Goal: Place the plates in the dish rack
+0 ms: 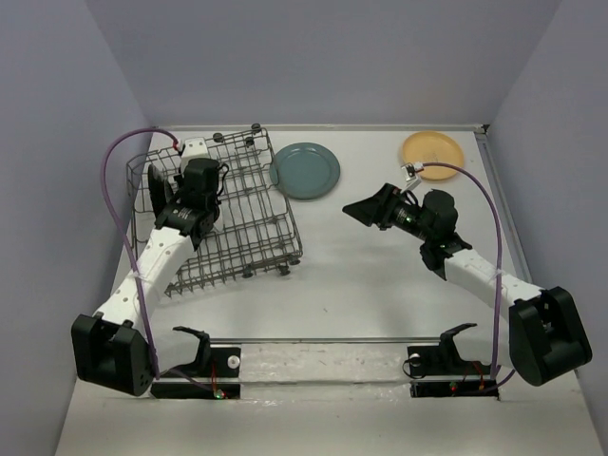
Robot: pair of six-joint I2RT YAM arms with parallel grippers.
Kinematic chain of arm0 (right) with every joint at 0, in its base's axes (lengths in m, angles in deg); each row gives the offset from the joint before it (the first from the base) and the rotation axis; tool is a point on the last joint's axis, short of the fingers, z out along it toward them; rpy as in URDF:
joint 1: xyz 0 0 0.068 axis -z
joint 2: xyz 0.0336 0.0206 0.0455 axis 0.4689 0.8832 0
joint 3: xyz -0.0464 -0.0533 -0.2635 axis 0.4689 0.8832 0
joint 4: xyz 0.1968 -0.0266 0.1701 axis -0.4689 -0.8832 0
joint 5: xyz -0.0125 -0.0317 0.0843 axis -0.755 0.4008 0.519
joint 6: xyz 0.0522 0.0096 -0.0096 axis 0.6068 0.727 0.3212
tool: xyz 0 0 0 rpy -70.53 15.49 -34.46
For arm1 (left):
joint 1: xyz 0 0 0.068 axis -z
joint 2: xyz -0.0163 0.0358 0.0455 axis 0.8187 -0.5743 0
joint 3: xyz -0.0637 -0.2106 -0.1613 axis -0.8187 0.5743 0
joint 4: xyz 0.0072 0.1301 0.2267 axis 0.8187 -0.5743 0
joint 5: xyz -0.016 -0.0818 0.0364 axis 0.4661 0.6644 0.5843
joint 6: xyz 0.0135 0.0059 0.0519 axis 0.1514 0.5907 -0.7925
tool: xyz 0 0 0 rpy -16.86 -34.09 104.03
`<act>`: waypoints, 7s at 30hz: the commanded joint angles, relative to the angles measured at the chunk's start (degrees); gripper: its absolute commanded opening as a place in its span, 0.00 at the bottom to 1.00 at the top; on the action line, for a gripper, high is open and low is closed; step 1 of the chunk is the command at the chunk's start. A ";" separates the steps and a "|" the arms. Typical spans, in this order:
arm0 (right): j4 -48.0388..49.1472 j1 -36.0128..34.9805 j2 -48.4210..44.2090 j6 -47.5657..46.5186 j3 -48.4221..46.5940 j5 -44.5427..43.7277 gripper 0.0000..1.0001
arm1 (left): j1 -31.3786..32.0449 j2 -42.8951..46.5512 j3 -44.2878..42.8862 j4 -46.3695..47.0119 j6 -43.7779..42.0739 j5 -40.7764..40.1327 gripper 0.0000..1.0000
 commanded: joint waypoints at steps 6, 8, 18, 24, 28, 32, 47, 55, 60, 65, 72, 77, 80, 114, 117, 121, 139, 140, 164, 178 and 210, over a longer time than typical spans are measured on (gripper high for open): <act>1.81 -0.05 -0.61 -1.10 0.64 -0.45 0.84 | 0.21 -3.02 -1.53 8.61 -2.18 -7.49 0.06; 1.81 -0.05 -0.34 -1.10 0.64 -0.37 0.84 | 0.21 -4.34 -1.53 8.78 -2.18 -7.67 0.06; 1.81 -0.05 -0.69 -1.27 0.64 -0.37 0.84 | 0.21 -8.38 -1.62 9.75 -2.18 -8.11 0.06; 1.63 -0.05 0.01 -1.54 0.73 -0.72 0.84 | 0.21 -10.14 -1.88 9.14 -0.95 -7.40 0.06; 1.46 -0.05 0.89 -1.80 0.47 -0.98 0.84 | 0.12 -10.85 -2.32 8.35 -0.43 -7.05 0.22; 1.19 -0.05 1.41 -2.06 0.38 -1.07 0.84 | 0.12 -10.59 -2.32 7.82 -0.16 -6.52 0.38; -2.23 -0.05 2.38 -4.69 -0.50 -4.31 0.82 | 0.12 -4.53 -2.23 7.11 0.89 -4.07 0.91; -5.40 -0.05 5.19 -6.98 -2.08 -8.36 0.80 | 0.21 3.46 -1.53 8.87 2.30 4.63 0.94; -9.26 -0.05 8.79 -9.36 -3.75 -13.98 0.77 | 0.21 9.44 -1.27 11.59 2.65 15.78 0.97; -11.55 -0.05 13.27 -9.19 -6.38 -20.56 0.73 | 0.21 14.72 -0.56 13.70 3.79 23.52 0.98; -10.24 -0.05 27.67 -1.20 -16.38 -26.29 0.74 | 0.12 21.93 1.63 15.02 6.95 32.48 0.99; -1.02 -0.05 43.39 9.78 -22.11 -26.64 0.74 | 0.03 24.48 2.51 17.14 8.36 36.10 0.99; 3.11 -0.05 49.46 18.13 -24.05 -27.78 0.70 | -0.06 25.27 2.78 17.13 9.15 36.54 0.99; -2.49 -1.63 48.54 12.72 -26.54 -39.20 0.07 | -1.99 22.99 3.39 18.36 10.65 42.43 0.98; -3.11 -1.63 42.04 7.09 -22.84 -42.72 0.07 | -1.99 22.03 3.31 18.63 10.74 45.40 0.98; -3.82 -1.63 33.69 0.06 -17.66 -44.13 0.07 | -1.99 19.66 3.65 19.68 12.58 49.89 0.98; -1.62 4.69 1.69 5.40 -10.34 -21.64 0.07 | -2.17 9.90 4.27 21.44 17.68 62.73 0.91; -1.27 4.69 0.98 5.93 -10.61 -20.77 0.07 | -2.25 9.46 4.27 21.44 17.85 63.08 0.90; 32.48 -0.13 12.58 31.24 -13.51 4.11 0.07 | -3.40 1.02 6.82 27.77 22.69 71.70 0.90; 40.47 -1.20 19.43 36.16 -11.76 7.72 0.10 | -3.48 2.77 7.26 29.53 21.99 70.03 0.06; -12.78 -1.20 -8.51 -9.09 1.61 -18.91 0.99 | -3.40 3.92 -6.71 8.69 4.15 6.67 0.06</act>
